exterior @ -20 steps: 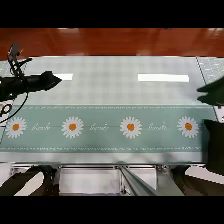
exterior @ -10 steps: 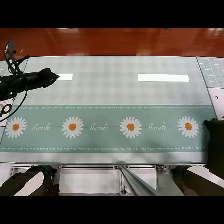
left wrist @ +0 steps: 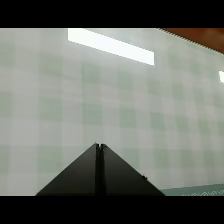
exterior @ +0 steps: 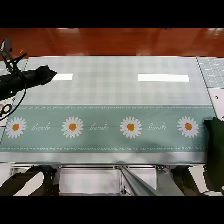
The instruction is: Fold the shirts.
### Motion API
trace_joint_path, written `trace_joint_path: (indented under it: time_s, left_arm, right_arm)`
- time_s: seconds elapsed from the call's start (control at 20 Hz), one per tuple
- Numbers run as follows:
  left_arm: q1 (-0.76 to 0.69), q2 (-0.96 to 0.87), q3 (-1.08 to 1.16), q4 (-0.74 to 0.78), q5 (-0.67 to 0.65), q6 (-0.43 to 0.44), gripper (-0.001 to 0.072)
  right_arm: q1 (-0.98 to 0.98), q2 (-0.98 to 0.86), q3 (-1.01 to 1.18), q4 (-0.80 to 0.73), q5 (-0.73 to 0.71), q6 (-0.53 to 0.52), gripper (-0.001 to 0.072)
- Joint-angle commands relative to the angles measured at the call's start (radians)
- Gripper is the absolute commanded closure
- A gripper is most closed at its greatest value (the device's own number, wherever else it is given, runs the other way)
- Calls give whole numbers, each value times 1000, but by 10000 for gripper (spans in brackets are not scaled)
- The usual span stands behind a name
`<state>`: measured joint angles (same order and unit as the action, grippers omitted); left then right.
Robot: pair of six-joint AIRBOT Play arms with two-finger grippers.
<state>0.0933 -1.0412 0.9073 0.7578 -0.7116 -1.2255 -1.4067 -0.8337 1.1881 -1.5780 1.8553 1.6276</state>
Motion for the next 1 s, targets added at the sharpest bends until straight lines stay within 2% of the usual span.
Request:
trace_joint_path:
  time_s: [0.0, 0.05, 0.1, 0.15, 0.2, 0.3, 0.4, 0.5, 0.6, 0.7, 0.75, 0.85, 0.95]
  left_arm:
    - [0, -17, 0, 0, 14, 10, 689]
    - [0, -26, 1, 0, 28, 10, 689]
    - [0, -39, 9, 1, 34, 18, 689]
    - [2, -59, 35, 1, 15, 53, 689]
    - [2, -80, 71, 1, -4, 66, 690]
    - [2, -133, 185, 1, -35, 66, 689]
    - [-8, -203, 346, 1, -87, 61, 690]
    - [-41, -286, 518, 2, -146, 44, 690]
    - [-104, -380, 684, 99, -229, 18, 690]
    - [-190, -466, 820, 363, -369, -161, 690]
    - [-219, -480, 835, 443, -421, -217, 690]
    - [-227, -476, 769, 518, -435, -257, 690]
    - [-190, -474, 657, 522, -442, -344, 689]
  right_arm:
    - [-4, 23, -58, -48, 3, 13, 304]
    - [-4, 11, -56, -6, -3, 14, 319]
    - [-4, -10, -47, 86, -23, 19, 456]
    - [-4, -35, -30, 216, -60, 19, 632]
    - [-3, -60, -13, 406, -123, 15, 689]
    - [90, -104, 21, 717, -307, -13, 690]
    - [346, -156, 77, 789, -509, -41, 690]
    - [704, -245, 156, 758, -689, -93, 690]
    - [1059, -395, 284, 616, -766, -99, 690]
    - [1345, -574, 429, 362, -720, -85, 690]
    - [1450, -647, 472, 226, -687, -60, 690]
    - [1563, -740, 470, -10, -620, 9, 690]
    - [1578, -799, 430, -74, -561, 69, 690]
